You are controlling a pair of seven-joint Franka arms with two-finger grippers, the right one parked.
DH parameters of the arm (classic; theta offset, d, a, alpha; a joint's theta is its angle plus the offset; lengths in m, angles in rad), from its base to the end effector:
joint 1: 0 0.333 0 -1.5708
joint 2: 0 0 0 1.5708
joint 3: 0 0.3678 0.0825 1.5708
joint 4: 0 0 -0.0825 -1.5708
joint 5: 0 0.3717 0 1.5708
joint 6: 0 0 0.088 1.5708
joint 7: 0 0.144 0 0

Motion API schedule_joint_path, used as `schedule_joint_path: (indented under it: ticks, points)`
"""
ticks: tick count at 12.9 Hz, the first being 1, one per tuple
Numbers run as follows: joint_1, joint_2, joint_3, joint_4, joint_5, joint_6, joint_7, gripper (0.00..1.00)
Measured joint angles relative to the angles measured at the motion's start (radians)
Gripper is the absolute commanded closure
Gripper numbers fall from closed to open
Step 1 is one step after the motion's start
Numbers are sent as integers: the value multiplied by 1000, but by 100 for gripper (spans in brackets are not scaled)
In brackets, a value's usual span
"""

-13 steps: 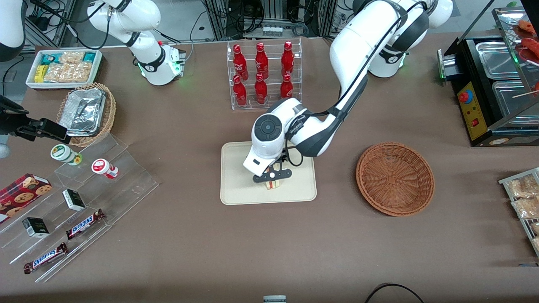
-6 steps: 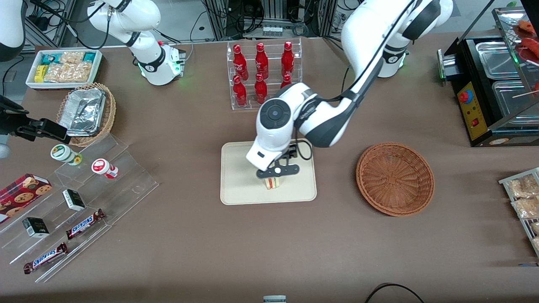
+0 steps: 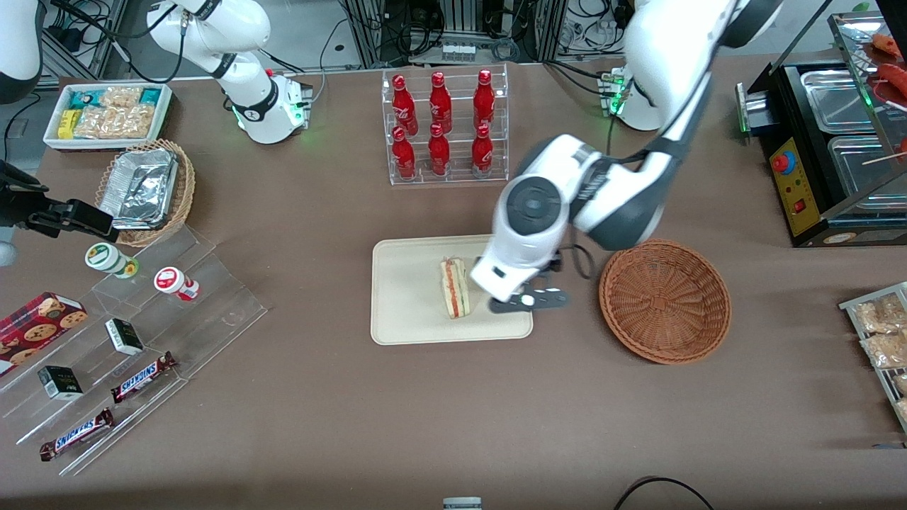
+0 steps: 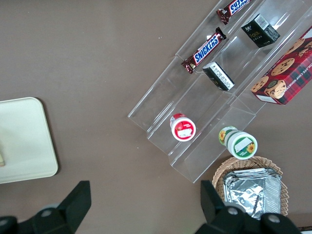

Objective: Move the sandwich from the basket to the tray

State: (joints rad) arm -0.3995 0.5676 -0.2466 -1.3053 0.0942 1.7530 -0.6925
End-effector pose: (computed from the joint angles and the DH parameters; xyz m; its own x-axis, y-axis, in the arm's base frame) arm 0.6008 -0.3899 0.4216 0.9928 0.0564 -0.1060 0.0531 -0.9980 -0.0343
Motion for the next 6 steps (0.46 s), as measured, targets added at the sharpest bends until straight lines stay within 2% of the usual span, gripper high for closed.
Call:
schedule_joint_path:
  ticks: [6]
  points:
    - [186,-185,2,-210,-34,-1,278,0]
